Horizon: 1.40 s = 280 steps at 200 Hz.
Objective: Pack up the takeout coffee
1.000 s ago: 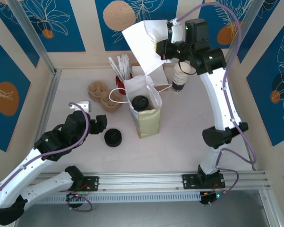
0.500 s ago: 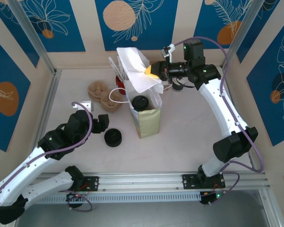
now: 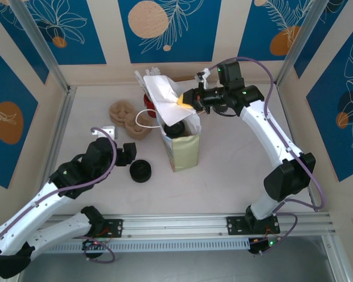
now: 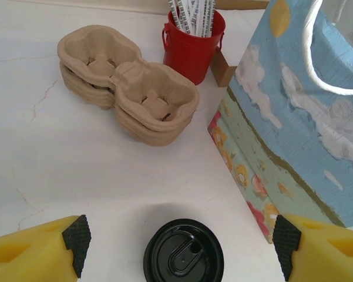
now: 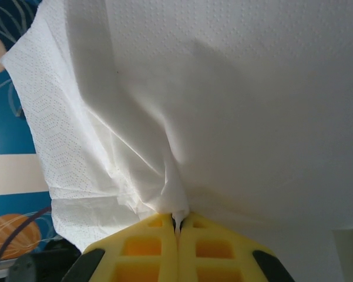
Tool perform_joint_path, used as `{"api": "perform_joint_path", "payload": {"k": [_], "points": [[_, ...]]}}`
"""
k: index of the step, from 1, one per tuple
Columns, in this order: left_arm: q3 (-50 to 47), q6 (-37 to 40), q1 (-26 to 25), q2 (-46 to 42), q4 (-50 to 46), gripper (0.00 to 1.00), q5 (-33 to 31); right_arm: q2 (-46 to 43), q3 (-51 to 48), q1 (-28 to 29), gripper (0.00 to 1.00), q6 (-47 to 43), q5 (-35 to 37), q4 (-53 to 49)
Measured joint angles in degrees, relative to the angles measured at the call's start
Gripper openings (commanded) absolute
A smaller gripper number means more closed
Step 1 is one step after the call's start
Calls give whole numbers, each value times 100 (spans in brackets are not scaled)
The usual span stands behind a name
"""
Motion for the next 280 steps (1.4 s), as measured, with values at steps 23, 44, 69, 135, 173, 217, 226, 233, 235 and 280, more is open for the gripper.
{"api": "perform_joint_path", "payload": {"k": [23, 44, 69, 135, 173, 217, 226, 233, 235, 280], "points": [[-48, -2, 0, 2, 17, 82, 7, 57, 0, 229, 0, -385, 719, -367], [-79, -24, 0, 0, 44, 82, 26, 74, 0, 470, 0, -741, 1467, -664], [-116, -24, 0, 0, 96, 83, 39, 136, 55, 765, 0, -1137, 2267, -964], [-201, -66, 0, -136, 101, 83, 37, 579, 426, 1563, 0, -1891, 4380, -1545], [-203, -133, 0, -168, 103, 83, 39, 748, 503, 1700, 0, -2116, 5104, -1696], [-258, -149, 0, -155, 118, 83, 44, 833, 505, 1746, 10, -2243, 5471, -1770], [-262, -149, 0, -144, 131, 83, 44, 835, 507, 1773, 18, -2260, 5484, -1784], [-267, -151, 0, -140, 142, 83, 46, 835, 535, 1797, 24, -2280, 5493, -1814], [-267, -151, 0, -140, 144, 83, 46, 835, 549, 1803, 26, -2245, 5490, -1823], [-278, -151, 0, -149, 146, 83, 63, 833, 1154, 1862, 37, -2304, 5495, -2020]]}}
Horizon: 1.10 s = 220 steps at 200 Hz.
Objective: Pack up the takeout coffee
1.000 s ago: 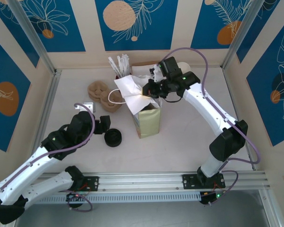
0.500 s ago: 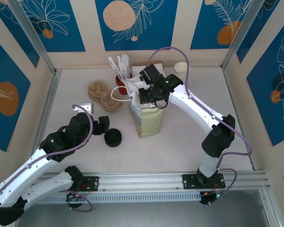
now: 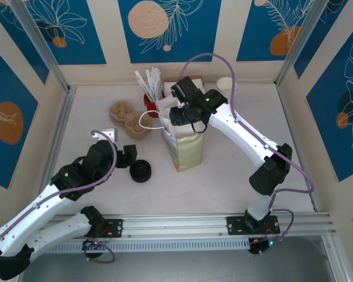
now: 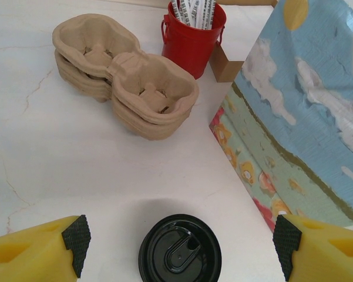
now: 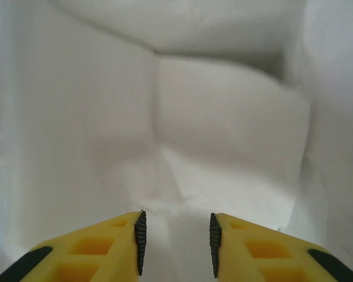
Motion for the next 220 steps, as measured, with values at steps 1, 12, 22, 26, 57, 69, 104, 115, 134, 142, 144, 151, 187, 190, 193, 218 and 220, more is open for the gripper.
{"api": "perform_joint_path", "payload": {"k": [1, 12, 22, 26, 57, 69, 104, 115, 134, 142, 144, 151, 187, 190, 193, 218, 220], "points": [[0, 0, 0, 0, 0, 83, 0, 0, 9, 0, 37, 0, 0, -2], [0, 0, 0, -9, 0, 83, 0, 0, 144, 0, 37, 0, 2, -28], [0, 0, 0, -11, 0, 83, 0, -4, 232, 0, 37, 0, 0, -48], [0, 0, 0, -11, 0, 83, 0, -7, 262, 0, 37, 2, 0, -61], [-2, 0, 0, -9, 0, 83, 0, -63, 345, 0, 37, 0, -120, -87], [-7, 0, 0, -9, 0, 83, 0, -74, 345, 0, 36, 4, -245, -85], [-11, 2, 0, -9, 0, 83, 0, -85, 345, -76, 36, 44, -844, -31], [-11, 2, 0, -9, 0, 83, -2, -101, 345, -125, 36, 48, -1034, -2], [-11, 7, 0, 4, 7, 85, -11, -201, 345, -254, 36, 68, -1353, 52], [-9, 22, 0, 33, 20, 87, -28, -284, 345, -330, 36, 79, -1484, 87], [-9, 28, 0, 42, 22, 87, -37, -315, 345, -352, 36, 87, -1519, 98], [-7, 35, 0, 79, 50, 87, -66, -398, 345, -420, 36, 94, -1611, 127], [81, 267, 0, 317, 149, 91, -363, -1126, 286, -938, 38, 186, -1991, 413], [87, 295, 0, 328, 177, 93, -411, -1233, 258, -1010, 38, 203, -2009, 450], [92, 332, 0, 334, 199, 94, -452, -1320, 216, -1078, 39, 214, -2050, 507], [92, 682, 39, 337, 507, 100, -824, -2234, -481, -1816, 42, 332, -2227, 979], [92, 734, 50, 337, 542, 100, -848, -2312, -570, -1891, 42, 330, -2234, 1032]]}}
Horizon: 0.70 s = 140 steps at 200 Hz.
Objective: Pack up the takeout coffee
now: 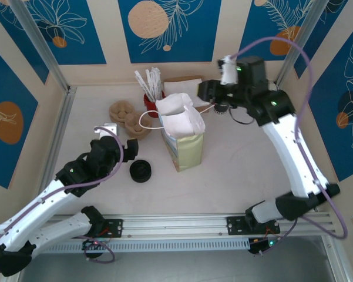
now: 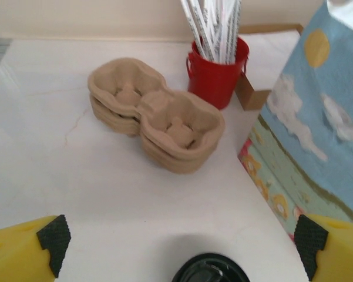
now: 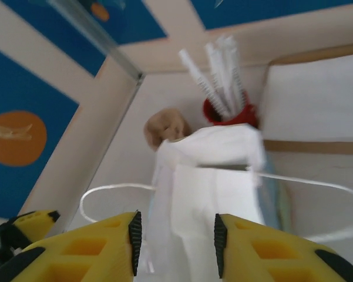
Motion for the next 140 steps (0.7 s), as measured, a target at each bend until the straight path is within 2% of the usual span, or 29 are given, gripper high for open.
{"api": "perform_joint_path", "payload": {"k": [13, 26, 71, 80, 86, 100, 117, 140], "points": [[-26, 278, 125, 0, 289, 100, -105, -531, -636, -422, 58, 0, 87, 337], [-79, 560, 365, 9, 577, 100, -118, -1080, -1416, -772, 67, -76, 306, 695], [-693, 1217, 1661, 20, 1569, 100, -116, -2326, -3858, -1729, 73, -391, 1021, 1816], [-1019, 1408, 1867, -13, 1961, 100, -107, -2465, -4301, -1897, 76, -396, 1115, 2114], [-1250, 1545, 1952, -37, 2212, 100, -92, -2553, -4638, -1987, 83, -387, 1176, 2347], [-1834, 1862, 2105, -57, 2861, 100, -20, -2643, -5337, -2079, 100, -291, 1311, 2887], [-2391, 2153, 2319, 26, 3442, 100, 160, -2503, -6107, -2116, 99, -192, 1491, 3722], [-2868, 2352, 2822, 466, 4319, 100, 404, -1637, -6736, -2076, 99, -195, 1840, 4802]]}}
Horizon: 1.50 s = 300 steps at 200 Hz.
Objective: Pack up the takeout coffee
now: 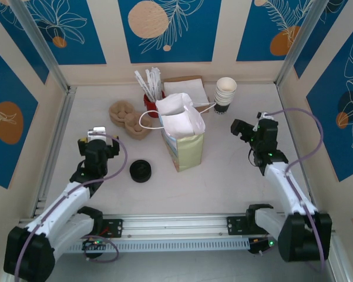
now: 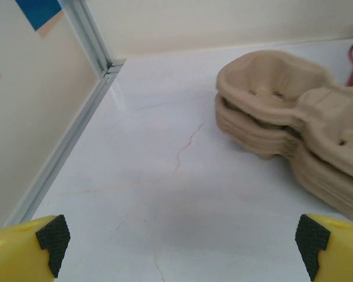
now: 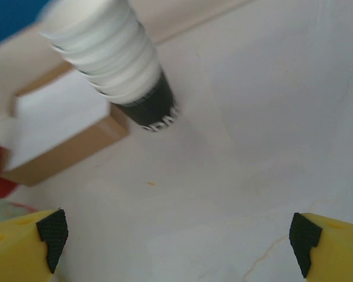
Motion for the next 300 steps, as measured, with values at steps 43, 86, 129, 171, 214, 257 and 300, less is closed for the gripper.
{"api": "perform_joint_path", "payload": {"k": [43, 86, 129, 171, 214, 257, 300], "points": [[-409, 28, 535, 1220, 1211, 100, 334, 1731, 9, 278, 99, -627, 697, 1001], [-481, 195, 636, 2074, 2015, 100, 815, 1884, -2, 378, 99, -1580, 713, 1980], [-291, 509, 664, 2577, 2592, 100, 1064, 1670, -260, 173, 99, -1665, 494, 2319], [-280, 546, 761, 3097, 3543, 100, 1453, 1587, -984, -74, 99, -1567, 181, 2844], [-280, 544, 811, 3668, 3856, 99, 1696, 2262, -1305, -55, 99, -1604, -190, 4107], [-275, 542, 833, 3665, 3969, 99, 1735, 2568, -1325, -31, 99, -1700, -496, 4343], [-275, 542, 846, 3665, 3967, 100, 1779, 2568, -1325, -33, 99, -1703, -584, 4487]]}}
